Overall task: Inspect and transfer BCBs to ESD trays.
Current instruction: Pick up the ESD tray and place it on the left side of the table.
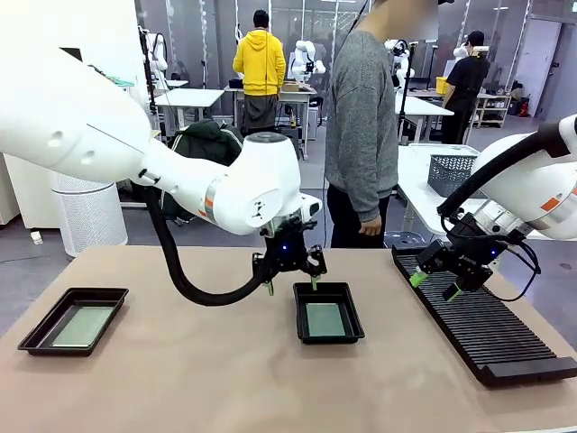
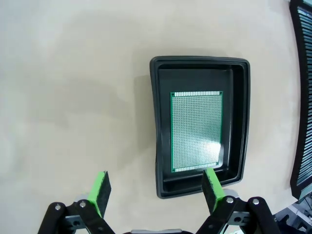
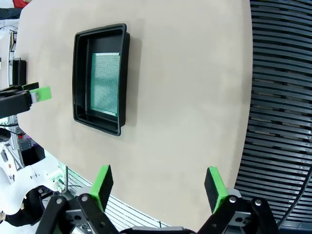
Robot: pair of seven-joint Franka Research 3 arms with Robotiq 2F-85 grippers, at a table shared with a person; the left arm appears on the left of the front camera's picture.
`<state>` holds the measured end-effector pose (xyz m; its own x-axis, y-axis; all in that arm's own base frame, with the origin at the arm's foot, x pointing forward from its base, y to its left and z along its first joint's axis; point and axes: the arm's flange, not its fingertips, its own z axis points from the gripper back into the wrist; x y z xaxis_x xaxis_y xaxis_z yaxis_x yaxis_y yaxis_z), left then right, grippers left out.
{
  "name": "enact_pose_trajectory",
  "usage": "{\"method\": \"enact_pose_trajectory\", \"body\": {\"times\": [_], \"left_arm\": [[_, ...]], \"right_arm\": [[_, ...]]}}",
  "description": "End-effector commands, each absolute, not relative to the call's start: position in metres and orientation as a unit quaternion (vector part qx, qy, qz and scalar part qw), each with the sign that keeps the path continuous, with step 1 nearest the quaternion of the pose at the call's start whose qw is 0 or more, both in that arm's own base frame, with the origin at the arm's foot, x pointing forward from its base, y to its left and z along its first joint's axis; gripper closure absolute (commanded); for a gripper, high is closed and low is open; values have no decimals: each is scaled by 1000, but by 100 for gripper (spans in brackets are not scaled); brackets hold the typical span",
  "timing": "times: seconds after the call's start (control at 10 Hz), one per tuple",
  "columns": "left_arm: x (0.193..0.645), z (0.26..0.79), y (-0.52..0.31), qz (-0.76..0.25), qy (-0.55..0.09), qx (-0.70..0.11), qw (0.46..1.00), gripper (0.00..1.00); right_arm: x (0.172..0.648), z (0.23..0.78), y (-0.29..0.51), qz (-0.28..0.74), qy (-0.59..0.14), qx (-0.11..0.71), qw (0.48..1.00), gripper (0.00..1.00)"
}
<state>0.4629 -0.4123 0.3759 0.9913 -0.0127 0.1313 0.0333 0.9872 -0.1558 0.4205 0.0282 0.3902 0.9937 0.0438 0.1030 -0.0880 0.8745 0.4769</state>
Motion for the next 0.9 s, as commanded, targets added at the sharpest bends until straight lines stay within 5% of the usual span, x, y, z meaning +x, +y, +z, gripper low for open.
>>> {"method": "enact_pose_trajectory", "body": {"times": [0.0,0.8], "left_arm": [[471,364,-428,-6,-58,-59,997,0],[486,320,-452,-10,-50,-13,999,0]], "right_arm": [[420,391,29,31,-44,249,967,0],[420,391,29,31,-44,249,967,0]]}}
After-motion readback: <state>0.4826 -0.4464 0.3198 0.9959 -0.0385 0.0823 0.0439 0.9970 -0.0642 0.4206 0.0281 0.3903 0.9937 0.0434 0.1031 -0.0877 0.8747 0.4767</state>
